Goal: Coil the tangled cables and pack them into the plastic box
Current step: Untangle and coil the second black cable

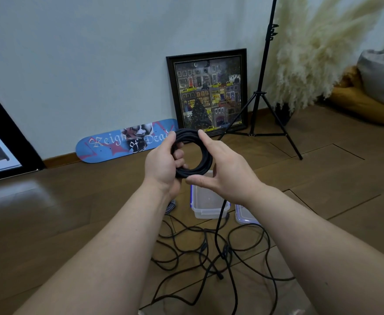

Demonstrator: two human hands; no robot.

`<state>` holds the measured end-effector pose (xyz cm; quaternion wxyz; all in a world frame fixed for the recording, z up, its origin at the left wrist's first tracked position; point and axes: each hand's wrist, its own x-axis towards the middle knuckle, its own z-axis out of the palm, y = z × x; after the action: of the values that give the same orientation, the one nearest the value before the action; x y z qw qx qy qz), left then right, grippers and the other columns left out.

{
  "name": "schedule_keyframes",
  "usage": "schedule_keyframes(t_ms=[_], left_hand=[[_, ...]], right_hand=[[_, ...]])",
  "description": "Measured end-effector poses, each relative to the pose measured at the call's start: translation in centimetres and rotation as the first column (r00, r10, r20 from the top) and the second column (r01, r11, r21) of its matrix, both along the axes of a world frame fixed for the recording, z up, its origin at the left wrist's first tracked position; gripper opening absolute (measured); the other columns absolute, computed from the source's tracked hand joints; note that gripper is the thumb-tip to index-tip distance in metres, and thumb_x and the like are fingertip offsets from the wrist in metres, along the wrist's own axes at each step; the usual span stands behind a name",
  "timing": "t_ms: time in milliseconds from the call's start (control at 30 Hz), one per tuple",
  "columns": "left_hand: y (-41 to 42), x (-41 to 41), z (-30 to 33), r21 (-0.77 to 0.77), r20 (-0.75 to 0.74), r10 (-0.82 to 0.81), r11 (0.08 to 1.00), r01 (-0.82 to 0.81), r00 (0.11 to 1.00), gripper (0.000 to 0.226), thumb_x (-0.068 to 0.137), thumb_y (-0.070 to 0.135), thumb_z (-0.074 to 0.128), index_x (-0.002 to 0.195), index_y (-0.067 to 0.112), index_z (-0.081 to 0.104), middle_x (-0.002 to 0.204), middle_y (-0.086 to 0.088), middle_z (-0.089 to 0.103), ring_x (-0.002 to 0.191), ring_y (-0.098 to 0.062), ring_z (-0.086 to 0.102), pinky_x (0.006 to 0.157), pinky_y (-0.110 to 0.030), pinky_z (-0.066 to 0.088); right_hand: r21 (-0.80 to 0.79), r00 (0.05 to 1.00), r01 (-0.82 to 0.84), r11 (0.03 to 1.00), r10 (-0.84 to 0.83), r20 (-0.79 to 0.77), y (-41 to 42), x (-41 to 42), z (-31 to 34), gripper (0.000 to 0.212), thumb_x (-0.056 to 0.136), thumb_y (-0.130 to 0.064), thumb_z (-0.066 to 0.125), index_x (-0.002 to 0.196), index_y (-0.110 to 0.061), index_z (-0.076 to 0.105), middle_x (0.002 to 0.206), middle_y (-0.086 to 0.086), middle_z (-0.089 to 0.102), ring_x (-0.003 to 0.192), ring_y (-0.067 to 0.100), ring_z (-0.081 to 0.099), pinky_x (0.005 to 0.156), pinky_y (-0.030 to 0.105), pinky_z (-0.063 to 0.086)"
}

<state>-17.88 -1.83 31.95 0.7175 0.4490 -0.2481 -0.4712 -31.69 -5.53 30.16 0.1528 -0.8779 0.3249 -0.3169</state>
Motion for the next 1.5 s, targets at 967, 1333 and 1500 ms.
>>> schedule_keyframes(t_ms=[967, 1333, 1500], left_hand=[[0.3, -2.4, -0.5, 0.026, 0.263, -0.154, 0.988, 0.152, 0.952, 0.029, 0.097, 0.034, 0.055, 0.079, 0.012, 0.054, 0.050, 0.010, 0.028, 0.042, -0.005, 0.023, 0.048, -0.022, 0.025], [0.2, -1.7, -0.2, 0.025, 0.248, -0.171, 0.985, 0.170, 0.953, 0.025, 0.099, 0.029, 0.054, 0.082, 0.011, 0.053, 0.048, 0.010, 0.030, 0.041, -0.005, 0.023, 0.042, -0.018, 0.026], [0.2, -1.7, -0.5, 0.009, 0.330, -0.165, 0.985, 0.172, 0.929, 0.026, 0.100, 0.029, 0.053, 0.081, 0.012, 0.055, 0.047, 0.011, 0.032, 0.041, -0.005, 0.026, 0.043, -0.020, 0.030]], right_hand=[[-0.218, 0.870, 0.358, 0.908, -0.239, 0.431, -2.1, 0.6, -1.4, 0.038, 0.094, -0.036, 0.044, 0.101, -0.012, 0.072, 0.089, 0.005, 0.070, 0.077, 0.028, 0.067, 0.061, 0.043, 0.055], [0.122, 0.897, 0.187, 0.975, -0.220, 0.384, -1.3, 0.5, -0.2, 0.028, 0.101, -0.027, 0.049, 0.125, -0.025, 0.063, 0.114, -0.002, 0.056, 0.103, 0.012, 0.055, 0.083, 0.026, 0.041], [0.344, 0.861, -0.016, 0.939, -0.162, 0.482, -1.1, 0.7, -0.3, 0.031, 0.103, -0.034, 0.041, 0.125, -0.027, 0.062, 0.084, -0.016, 0.061, 0.069, 0.008, 0.056, 0.071, 0.027, 0.044]])
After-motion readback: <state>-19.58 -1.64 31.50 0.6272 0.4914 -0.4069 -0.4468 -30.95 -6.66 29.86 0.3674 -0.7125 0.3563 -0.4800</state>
